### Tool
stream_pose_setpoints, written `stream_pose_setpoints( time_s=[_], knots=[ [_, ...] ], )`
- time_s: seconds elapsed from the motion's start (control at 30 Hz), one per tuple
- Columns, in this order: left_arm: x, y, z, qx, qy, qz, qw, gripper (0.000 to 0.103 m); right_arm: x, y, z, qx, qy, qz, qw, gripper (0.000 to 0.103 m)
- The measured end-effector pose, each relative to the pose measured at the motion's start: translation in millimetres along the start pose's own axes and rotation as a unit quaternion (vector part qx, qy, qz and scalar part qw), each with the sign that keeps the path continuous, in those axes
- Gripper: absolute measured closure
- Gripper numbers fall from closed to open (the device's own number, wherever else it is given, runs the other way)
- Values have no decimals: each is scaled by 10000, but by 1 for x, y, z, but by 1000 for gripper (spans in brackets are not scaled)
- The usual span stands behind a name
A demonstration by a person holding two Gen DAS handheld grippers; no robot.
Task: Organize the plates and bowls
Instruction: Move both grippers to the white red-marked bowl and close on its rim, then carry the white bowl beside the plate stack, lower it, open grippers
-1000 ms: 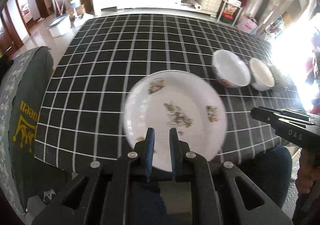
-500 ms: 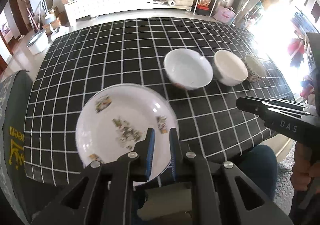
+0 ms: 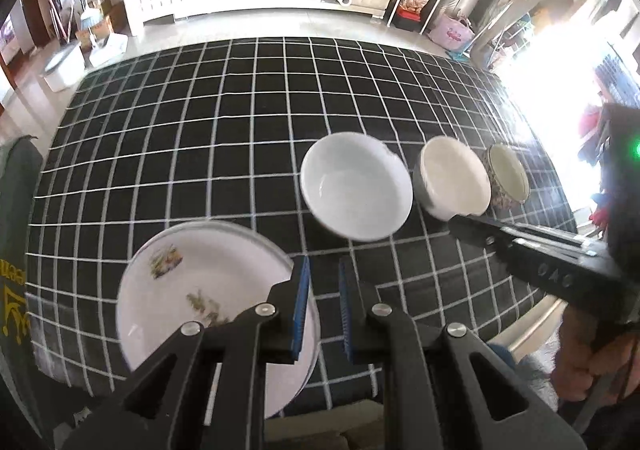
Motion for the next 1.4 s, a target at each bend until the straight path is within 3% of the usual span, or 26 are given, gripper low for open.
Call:
stream_pose_setpoints(
  time_s=[0.13,0.27,0.63,1.1,1.4],
  knots=[
    [14,24,0,-274,-298,308,9987,91,11,15,-8,107,234,180,9995,83],
    [25,46,5,-281,-366,502,9977,91,22,24,-17,-88,200,247,9995,83],
    [44,93,18,-281,-402,887,9948,91,33,54,-25,-134,329,611,9975,83],
    [48,107,35,-238,-230,823,9961,94,26,71,-26,-361,85,606,9975,83],
    [40,118,20,3,-31,793,9968,94,17,63,-34,-549,143,524,9970,83]
  ],
)
Point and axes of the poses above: each gripper's, at about its wrist camera, not at the fingertips, and y roughly the way its jaws point, z to its left, x to its top, the point moved 10 cm from there along y, roughly the way its jaws point, and after that the axes turned 4 degrees about -y, right-handed, at the moved point
